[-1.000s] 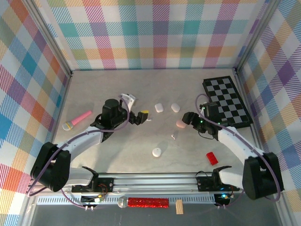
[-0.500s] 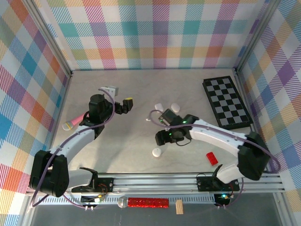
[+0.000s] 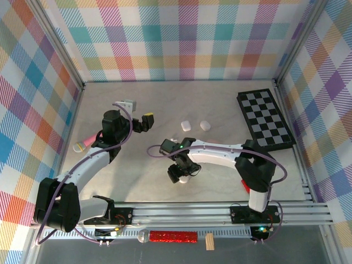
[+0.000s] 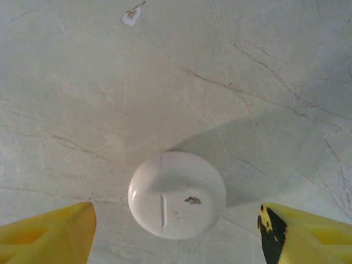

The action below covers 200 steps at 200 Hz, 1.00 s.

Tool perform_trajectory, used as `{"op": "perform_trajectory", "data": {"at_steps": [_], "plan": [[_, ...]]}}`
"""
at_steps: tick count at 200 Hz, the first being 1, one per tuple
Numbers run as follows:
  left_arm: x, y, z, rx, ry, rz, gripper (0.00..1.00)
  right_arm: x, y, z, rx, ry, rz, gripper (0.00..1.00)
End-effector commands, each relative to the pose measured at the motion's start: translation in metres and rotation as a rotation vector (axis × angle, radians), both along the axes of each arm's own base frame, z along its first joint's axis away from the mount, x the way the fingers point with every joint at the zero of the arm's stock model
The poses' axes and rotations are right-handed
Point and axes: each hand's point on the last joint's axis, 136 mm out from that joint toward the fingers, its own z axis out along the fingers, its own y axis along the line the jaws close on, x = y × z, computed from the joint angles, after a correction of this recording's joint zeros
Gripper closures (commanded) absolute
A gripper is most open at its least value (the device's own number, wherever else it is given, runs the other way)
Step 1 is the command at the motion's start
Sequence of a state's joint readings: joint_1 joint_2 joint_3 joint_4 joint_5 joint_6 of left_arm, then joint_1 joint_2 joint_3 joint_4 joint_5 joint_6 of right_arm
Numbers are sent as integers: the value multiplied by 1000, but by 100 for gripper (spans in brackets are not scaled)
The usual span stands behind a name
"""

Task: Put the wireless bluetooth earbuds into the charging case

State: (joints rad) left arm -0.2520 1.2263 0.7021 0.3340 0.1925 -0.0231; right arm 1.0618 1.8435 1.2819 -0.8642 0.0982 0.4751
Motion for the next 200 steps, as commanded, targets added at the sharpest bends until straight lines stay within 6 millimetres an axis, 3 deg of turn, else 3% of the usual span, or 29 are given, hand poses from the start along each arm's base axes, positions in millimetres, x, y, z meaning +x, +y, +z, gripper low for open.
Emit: {"op": "perform_trajectory", "data": {"at_steps": [1,81,126,161,200], "plan": [[-4,5,1,-9,-2,9,0,-3,-7,-4,-75,27,-31,23],[-2,6,-7,9,19,14,0,-10,-1,-23,-116,100,-29,34],[-3,5,-7,23,3,5,0,-7,-2,-26,-132,86,-44,46],[-4,7,-4,21,-19,14,0,2,-1,-14,-68,54,-92,50],[-10,-4,16,-65,-121,-43,0,38,-4,18,123,-28,-216,51]]}}
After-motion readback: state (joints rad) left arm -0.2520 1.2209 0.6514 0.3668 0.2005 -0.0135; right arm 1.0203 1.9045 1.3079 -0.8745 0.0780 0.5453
